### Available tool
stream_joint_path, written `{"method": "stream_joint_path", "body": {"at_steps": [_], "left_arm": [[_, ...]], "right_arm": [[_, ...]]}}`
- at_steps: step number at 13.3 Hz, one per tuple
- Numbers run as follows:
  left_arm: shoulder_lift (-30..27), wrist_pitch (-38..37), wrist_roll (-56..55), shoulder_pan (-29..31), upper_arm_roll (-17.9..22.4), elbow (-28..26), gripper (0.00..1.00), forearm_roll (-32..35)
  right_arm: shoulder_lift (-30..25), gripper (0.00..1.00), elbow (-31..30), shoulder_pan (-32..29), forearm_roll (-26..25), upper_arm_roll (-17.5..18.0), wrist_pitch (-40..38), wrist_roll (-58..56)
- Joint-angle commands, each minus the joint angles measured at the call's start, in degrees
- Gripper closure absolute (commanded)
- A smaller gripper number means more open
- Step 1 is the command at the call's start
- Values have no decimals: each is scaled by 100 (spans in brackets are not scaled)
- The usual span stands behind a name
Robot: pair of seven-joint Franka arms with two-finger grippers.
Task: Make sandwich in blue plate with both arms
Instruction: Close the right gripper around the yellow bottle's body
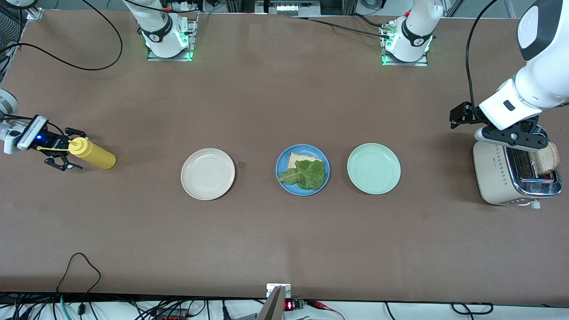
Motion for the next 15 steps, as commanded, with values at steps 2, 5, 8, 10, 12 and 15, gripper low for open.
{"method": "stream_joint_path", "body": {"at_steps": [2,5,8,10,12,15], "left_arm": [[85,-69,-78,-34,-1,177,0,9],[85,-69,-78,-34,-1,177,0,9],[85,-78,-78,-34,-1,177,0,9],[85,-70,-78,-34,-1,177,0,9],[85,-70,-78,-34,-1,177,0,9],[85,-70,-78,-34,-1,177,0,9]], "right_arm": [[138,0,94,41,100,108,77,-40],[138,0,68,110,91,231,218,-40],[138,28,59,216,56,267,279,-40],[138,77,59,295,-5,267,350,-31],[51,100,-2,435,-76,302,542,-23],[-852,100,-458,690,-303,635,1296,91]]}}
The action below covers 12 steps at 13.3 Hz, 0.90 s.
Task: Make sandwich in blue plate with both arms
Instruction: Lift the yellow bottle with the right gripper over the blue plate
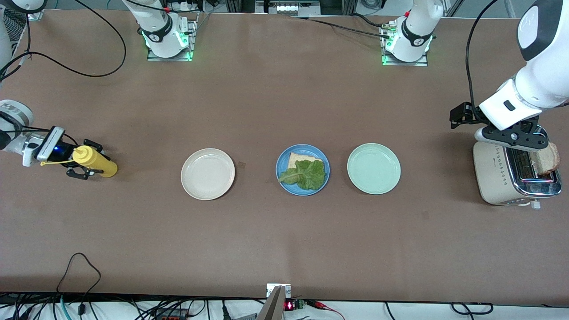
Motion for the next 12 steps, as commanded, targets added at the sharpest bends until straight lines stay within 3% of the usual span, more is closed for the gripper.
{"method": "stream_joint_path", "body": {"at_steps": [1,4,8,12], "left_arm": [[81,-69,-75,-33,-1,166,0,9],[81,-69,-75,-33,-1,166,0,9],[81,-78,-75,-33,-1,166,0,9],[81,-78,-75,-33,-1,166,0,9]], "right_arm": [[-1169,100,-630,358,-412,331,819,343],[-2128,100,-1009,885,-1202,674,1541,1686],[-2877,100,-1238,1930,-2159,833,2253,3287],[-3071,100,-1221,3257,-4231,833,2659,6340]]}}
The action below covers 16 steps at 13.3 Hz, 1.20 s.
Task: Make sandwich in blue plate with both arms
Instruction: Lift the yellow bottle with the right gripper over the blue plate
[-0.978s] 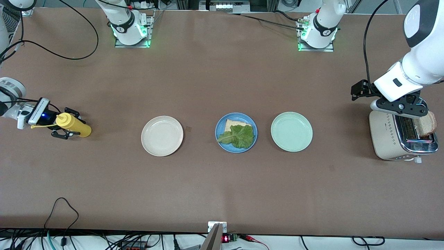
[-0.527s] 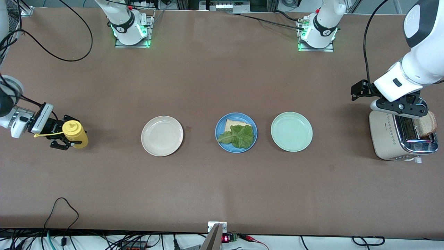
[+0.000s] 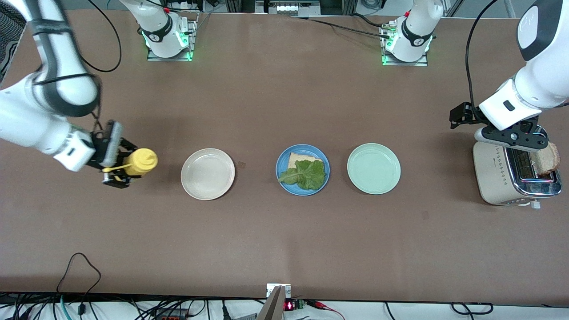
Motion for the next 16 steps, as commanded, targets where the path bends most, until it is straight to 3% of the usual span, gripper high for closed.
{"method": "stream_joint_path", "body": {"at_steps": [1,7,9,11,13,14,16], "left_arm": [[76,-78,-74,-31,3,161,0,9],[76,-87,-74,-31,3,161,0,9],[76,-87,-74,-31,3,161,0,9],[76,-87,-74,-31,-6,152,0,9],[76,-87,-74,-31,3,152,0,9],[76,-87,-74,-31,3,161,0,9],[76,-87,-74,-31,3,152,0,0]], "right_arm": [[-186,100,-120,762,-1221,-51,133,1921],[252,100,161,2423,-3445,-69,98,5394],[586,100,328,2907,-3877,-156,80,6161],[1042,100,853,3660,-4098,-593,-452,6681],[1779,100,1861,4697,-4090,-1410,-1182,6936],[2105,100,2311,4972,-4082,-1605,-1377,7138],[2564,100,2770,5097,-4064,-1642,-1440,7350]]}}
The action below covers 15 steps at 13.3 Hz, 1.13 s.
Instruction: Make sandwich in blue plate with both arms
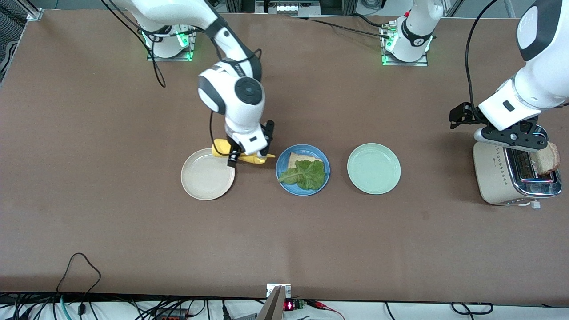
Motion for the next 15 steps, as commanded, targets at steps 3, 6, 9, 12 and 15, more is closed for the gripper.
{"method": "stream_joint_path", "body": {"at_steps": [3,6,9,12,15], "left_arm": [[70,-87,-73,-19,5,156,0,0],[70,-113,-73,-27,5,156,0,0],[70,-157,-47,-27,5,148,0,0],[70,-157,-56,-36,-4,148,0,0],[78,-148,-73,-27,-57,148,0,0]], "right_arm": [[875,100,1053,390,-74,-227,-280,460],[902,100,1045,400,-83,-236,-289,435],[412,100,835,-65,75,-184,-324,269],[-641,100,98,-933,1056,-166,-324,-1395],[-1452,100,-466,-2784,1726,718,-333,-3304]]}}
